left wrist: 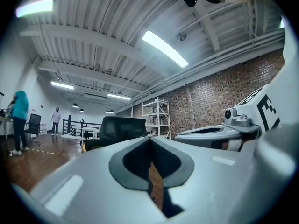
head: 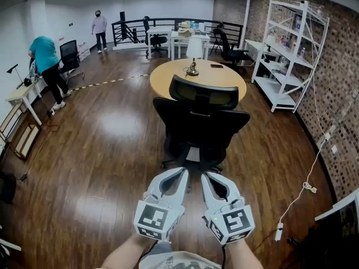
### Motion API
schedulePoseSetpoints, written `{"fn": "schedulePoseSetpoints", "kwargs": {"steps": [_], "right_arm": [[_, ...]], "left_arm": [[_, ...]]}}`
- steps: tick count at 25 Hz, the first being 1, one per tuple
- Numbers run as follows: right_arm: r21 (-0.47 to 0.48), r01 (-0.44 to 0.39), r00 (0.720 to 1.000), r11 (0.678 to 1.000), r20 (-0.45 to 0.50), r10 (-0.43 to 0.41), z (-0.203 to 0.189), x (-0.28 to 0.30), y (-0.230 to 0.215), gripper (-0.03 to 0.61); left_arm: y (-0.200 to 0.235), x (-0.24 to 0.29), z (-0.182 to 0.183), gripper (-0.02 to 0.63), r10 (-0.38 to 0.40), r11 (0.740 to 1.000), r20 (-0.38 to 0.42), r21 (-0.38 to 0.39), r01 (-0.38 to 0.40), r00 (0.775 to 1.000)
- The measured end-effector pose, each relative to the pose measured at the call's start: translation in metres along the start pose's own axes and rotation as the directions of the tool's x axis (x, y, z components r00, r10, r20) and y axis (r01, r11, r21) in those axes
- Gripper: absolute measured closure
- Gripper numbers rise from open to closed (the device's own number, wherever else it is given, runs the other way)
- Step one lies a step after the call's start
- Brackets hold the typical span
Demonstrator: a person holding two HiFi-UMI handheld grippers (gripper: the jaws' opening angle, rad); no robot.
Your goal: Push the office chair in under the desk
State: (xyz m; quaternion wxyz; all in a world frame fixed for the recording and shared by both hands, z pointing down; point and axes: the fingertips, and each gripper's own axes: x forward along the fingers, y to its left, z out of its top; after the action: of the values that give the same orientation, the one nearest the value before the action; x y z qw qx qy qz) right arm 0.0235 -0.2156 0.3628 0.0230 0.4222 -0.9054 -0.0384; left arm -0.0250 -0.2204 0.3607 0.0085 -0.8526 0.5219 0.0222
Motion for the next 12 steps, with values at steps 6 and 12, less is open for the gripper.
{"fn": "schedulePoseSetpoints", "kwargs": {"steps": [6, 12], "right_arm": [[0.014, -0.045, 0.998, 0.999, 0.035, 0.044, 0.001, -0.047, 0.014, 0.577], [0.005, -0.079, 0.996, 0.997, 0.037, 0.079, -0.001, -0.098, 0.027, 0.577]], "left_arm": [[-0.041, -0.031, 0.005, 0.597, 0.035, 0.999, 0.043, -0.005, -0.035, 0.998], [-0.086, -0.062, 0.002, 0.597, 0.066, 0.998, 0.030, -0.003, -0.065, 0.997]]}}
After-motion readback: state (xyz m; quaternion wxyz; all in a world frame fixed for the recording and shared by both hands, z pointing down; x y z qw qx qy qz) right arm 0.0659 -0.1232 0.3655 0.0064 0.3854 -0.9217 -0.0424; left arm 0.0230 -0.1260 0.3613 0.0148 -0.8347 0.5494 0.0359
